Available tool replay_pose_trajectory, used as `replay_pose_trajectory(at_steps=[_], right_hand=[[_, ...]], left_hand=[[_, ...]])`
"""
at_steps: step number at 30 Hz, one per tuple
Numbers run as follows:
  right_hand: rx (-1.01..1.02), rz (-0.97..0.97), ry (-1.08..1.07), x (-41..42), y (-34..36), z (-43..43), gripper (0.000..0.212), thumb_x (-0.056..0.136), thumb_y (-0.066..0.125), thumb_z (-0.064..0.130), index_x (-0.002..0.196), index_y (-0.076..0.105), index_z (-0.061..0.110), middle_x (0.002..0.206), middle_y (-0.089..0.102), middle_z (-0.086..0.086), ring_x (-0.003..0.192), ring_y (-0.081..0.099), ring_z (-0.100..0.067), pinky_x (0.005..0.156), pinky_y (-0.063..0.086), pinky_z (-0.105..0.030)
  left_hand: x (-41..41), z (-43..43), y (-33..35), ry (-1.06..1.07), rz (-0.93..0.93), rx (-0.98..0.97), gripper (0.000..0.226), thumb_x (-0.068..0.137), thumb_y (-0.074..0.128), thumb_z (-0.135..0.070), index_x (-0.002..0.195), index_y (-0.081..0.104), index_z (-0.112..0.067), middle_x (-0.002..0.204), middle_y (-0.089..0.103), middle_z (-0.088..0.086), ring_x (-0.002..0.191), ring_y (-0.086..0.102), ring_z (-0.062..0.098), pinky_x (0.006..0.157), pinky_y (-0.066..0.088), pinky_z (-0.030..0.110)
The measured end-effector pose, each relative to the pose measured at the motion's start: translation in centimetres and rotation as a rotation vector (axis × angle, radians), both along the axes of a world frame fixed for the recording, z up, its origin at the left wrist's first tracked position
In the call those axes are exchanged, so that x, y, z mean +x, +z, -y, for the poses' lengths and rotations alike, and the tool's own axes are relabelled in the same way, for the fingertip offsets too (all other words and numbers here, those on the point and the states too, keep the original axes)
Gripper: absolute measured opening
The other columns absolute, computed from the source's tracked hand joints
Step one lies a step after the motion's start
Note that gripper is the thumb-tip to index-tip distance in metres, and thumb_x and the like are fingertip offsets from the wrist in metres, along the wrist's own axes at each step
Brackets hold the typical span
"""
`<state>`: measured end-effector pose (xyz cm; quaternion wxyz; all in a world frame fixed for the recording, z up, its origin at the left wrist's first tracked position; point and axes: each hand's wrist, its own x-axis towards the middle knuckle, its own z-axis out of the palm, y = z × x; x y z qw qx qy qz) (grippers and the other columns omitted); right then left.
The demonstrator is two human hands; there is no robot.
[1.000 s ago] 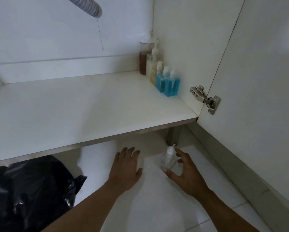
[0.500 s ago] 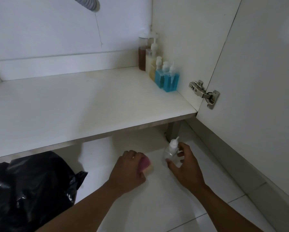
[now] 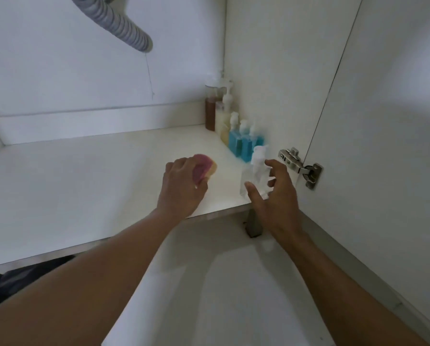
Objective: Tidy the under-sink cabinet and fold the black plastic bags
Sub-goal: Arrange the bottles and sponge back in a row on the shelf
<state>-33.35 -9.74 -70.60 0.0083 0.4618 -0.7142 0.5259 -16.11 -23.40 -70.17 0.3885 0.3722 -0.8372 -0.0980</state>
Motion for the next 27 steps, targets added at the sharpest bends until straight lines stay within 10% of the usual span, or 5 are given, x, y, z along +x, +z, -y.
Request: replay_pose_trajectory(at_steps=[8,16,27], right_hand=[[0.036,-0.034,-0.021,-0.5,0.5,4.6,0.058,0.087,0.069,0.041,0.135,0.036,0.032,0.128,0.050,0.009,0.115,0.050,-0.011,0.093,0.047,-0.030],[0.138,-0.215,-0.233,-1.9,1.1,6.7,0.051,0.092,0.064,0.038,0.129,0.036,0.017,0.127,0.042,-0.006,0.095,0.059,-0.018,0.064,0.040,-0.026],[0.237,-0.158,-0.305,-3.5,1.6,10.3,0.042,0.097,0.058,0.030,0.123,0.028,0.017,0.102,0.065,-0.010,0.081,0.066,-0.029,0.063,0.055,-0.037]], left_hand=[[0.3,3.3,-1.9,0.072,0.104,0.086,0.031,0.093,0.050,-0.052,0.115,0.058,-0.033,0.112,0.064,0.001,0.112,0.053,0.029,0.097,0.043,0.042],[0.2,2.2,-1.2,0.072,0.086,0.123,0.032,0.088,0.067,-0.026,0.119,0.063,-0.018,0.131,0.054,0.012,0.121,0.044,0.033,0.097,0.047,0.047],[0.2,1.8,-0.9,0.066,0.066,0.143,0.035,0.079,0.066,-0.018,0.114,0.065,-0.017,0.132,0.051,0.008,0.120,0.044,0.030,0.093,0.049,0.042]])
